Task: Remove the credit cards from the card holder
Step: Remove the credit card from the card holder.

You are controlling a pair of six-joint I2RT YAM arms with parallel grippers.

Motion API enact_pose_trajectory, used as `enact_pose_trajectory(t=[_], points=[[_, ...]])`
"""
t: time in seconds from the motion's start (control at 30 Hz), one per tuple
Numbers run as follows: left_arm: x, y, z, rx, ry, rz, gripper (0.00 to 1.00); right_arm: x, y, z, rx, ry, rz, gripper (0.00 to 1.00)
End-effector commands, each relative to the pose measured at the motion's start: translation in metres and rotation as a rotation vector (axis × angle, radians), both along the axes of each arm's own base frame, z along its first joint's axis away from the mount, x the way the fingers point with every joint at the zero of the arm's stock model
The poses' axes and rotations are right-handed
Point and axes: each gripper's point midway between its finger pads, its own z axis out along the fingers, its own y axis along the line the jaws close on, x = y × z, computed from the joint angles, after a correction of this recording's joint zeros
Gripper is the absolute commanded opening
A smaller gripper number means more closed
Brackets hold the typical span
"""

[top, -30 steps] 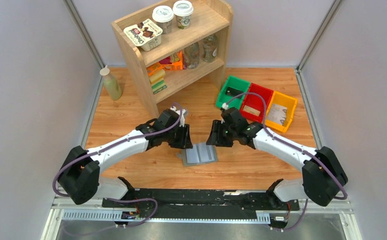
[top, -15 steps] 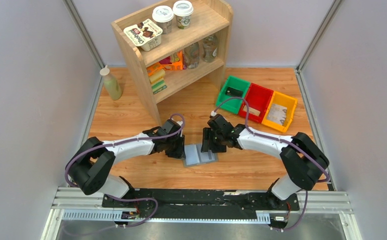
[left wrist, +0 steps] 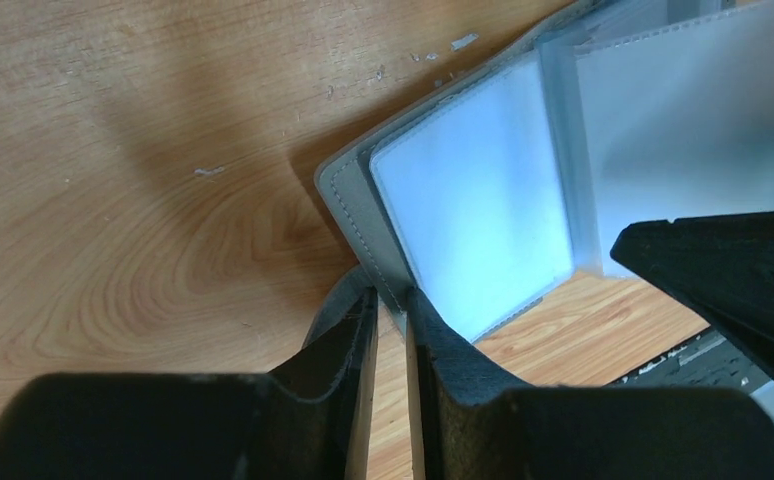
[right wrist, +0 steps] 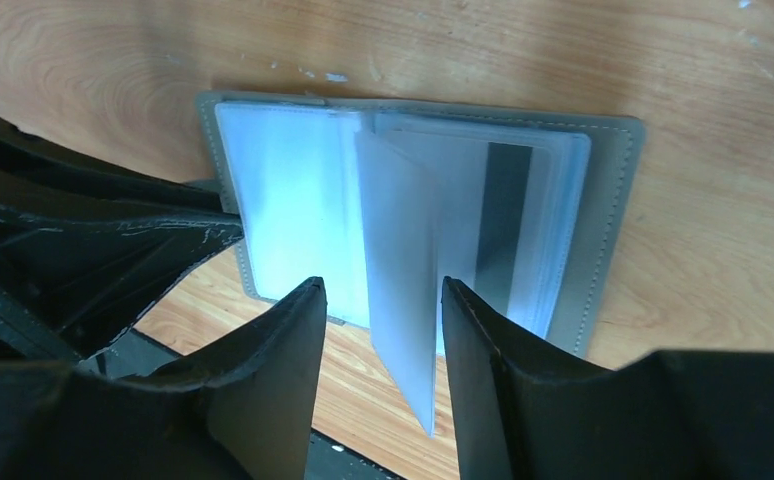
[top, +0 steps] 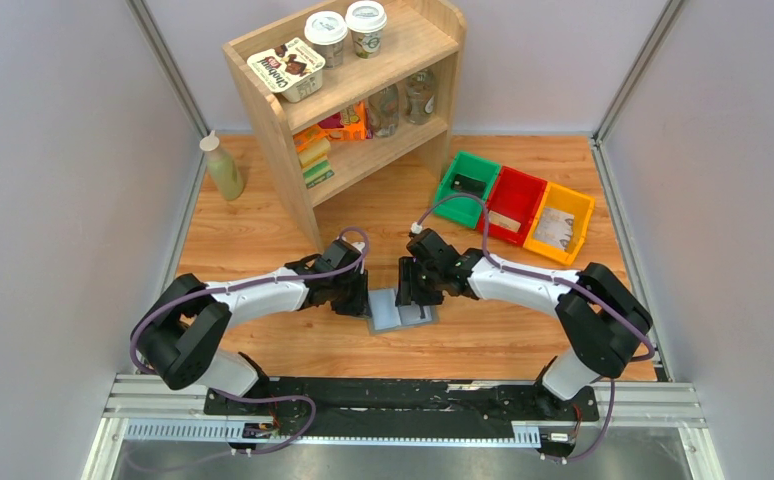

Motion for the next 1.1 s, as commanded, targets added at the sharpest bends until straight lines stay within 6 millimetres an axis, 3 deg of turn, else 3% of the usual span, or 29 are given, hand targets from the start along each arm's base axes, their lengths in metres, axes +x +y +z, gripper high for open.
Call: enact_pose_trajectory(t=[0.0,0.33,0.73,0.87,1.07], points=[[-0.002,-0.003,0.000,-0.027,-0.002,0.006,0.24,0.007,0.027,0.023,0.103,-0.038,0.036,0.49],[0.002,-0.004,0.006,-0.076,-0.042,0.046,0.24,-0.001,0.064,0.041,0.295,-0.013,0.145,0.55],[0.013,0.018,0.057,-0.198,-0.246,0.190,0.31,-0.001,0.071,-0.009,0.289,0.103,0.098,0.56],[0.015,0.007,0.080,-0.275,-0.284,0.170,0.32,0.004,0.068,-0.005,0.307,0.107,0.062,0.44],[0.021,-0.013,0.085,-0.321,-0.243,0.138,0.31,0.015,0.063,0.001,0.274,0.069,0.012,0.17]])
